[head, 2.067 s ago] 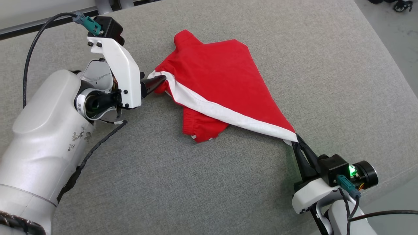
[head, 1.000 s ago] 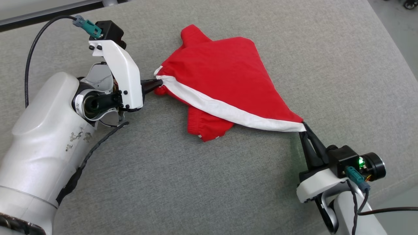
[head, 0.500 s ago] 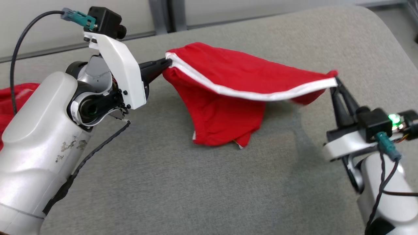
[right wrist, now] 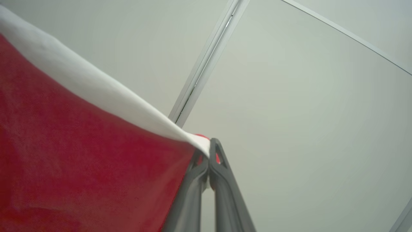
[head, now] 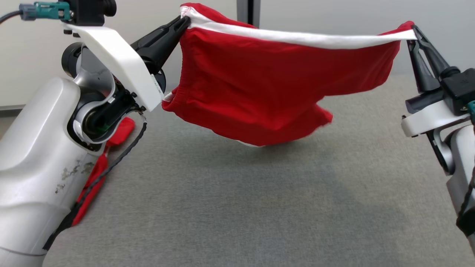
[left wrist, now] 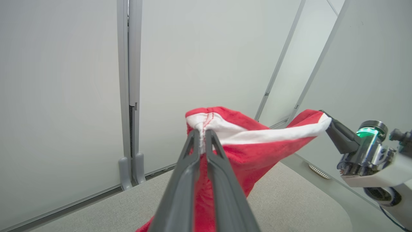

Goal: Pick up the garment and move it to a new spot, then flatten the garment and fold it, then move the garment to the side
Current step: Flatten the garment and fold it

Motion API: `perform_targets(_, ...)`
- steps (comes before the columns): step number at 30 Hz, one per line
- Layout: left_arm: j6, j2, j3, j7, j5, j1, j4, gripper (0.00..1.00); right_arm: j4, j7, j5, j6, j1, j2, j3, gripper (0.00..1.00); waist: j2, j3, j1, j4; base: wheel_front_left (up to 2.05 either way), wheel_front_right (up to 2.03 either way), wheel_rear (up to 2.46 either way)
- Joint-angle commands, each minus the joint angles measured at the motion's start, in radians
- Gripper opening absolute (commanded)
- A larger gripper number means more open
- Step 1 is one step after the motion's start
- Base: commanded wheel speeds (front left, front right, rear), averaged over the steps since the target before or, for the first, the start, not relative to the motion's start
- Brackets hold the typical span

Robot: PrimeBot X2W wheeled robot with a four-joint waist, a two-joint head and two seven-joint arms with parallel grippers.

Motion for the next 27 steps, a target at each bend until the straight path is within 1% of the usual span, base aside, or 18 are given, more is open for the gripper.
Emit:
perform_targets(1,0.012,0.002,0.008,-0.022,0.013,0.018,-0.023,0.00,-0.021,0.015,0.010,-0.001,0.003,-0.017,0.006,0.00,0.0000,-0.053,0.0000,0.050,0.00,0.00,0.00)
perform_targets(5,0.062,0.010,0.033,-0.081,0.034,0.057,-0.099,0.00,-0.097,0.062,0.034,-0.001,0.047,-0.045,0.004,0.00,0.0000,-0.078,0.0000,0.075,0.00,0.00,0.00)
perform_targets(8,0.103,0.023,0.052,-0.106,0.040,0.087,-0.159,0.00,-0.162,0.100,0.045,-0.001,0.081,-0.062,-0.005,0.00,0.0000,-0.085,0.0000,0.082,0.00,0.00,0.00)
perform_targets(12,0.140,0.053,0.070,-0.109,0.044,0.115,-0.225,0.00,-0.233,0.157,0.058,-0.001,0.111,-0.077,-0.009,0.00,0.0000,-0.077,0.0000,0.081,0.00,0.00,0.00)
perform_targets(15,0.162,0.073,0.087,-0.105,0.046,0.117,-0.248,0.00,-0.266,0.204,0.070,-0.001,0.096,-0.086,-0.005,0.00,0.0000,-0.054,0.0000,0.072,0.00,0.00,0.00)
perform_targets(19,0.176,0.084,0.100,-0.090,0.050,0.071,-0.253,0.00,-0.295,0.256,0.088,-0.001,0.016,-0.100,0.025,0.00,0.0000,0.027,0.0000,0.054,0.00,0.00,0.00)
perform_targets(22,0.174,0.068,0.108,-0.091,0.055,0.013,-0.227,0.00,-0.290,0.279,0.096,-0.001,-0.088,-0.116,0.066,0.00,0.0000,0.116,0.0000,0.037,0.00,0.00,0.00)
perform_targets(25,0.160,0.064,0.119,-0.098,0.075,-0.072,-0.163,0.00,-0.235,0.294,0.096,-0.001,-0.229,-0.116,0.117,0.00,0.0000,0.207,0.0000,0.010,0.00,0.00,0.00)
perform_targets(27,0.144,0.044,0.131,-0.110,0.077,-0.139,-0.105,0.00,-0.176,0.285,0.089,-0.001,-0.343,-0.111,0.150,0.00,0.0000,0.266,0.0000,-0.007,0.00,0.00,0.00)
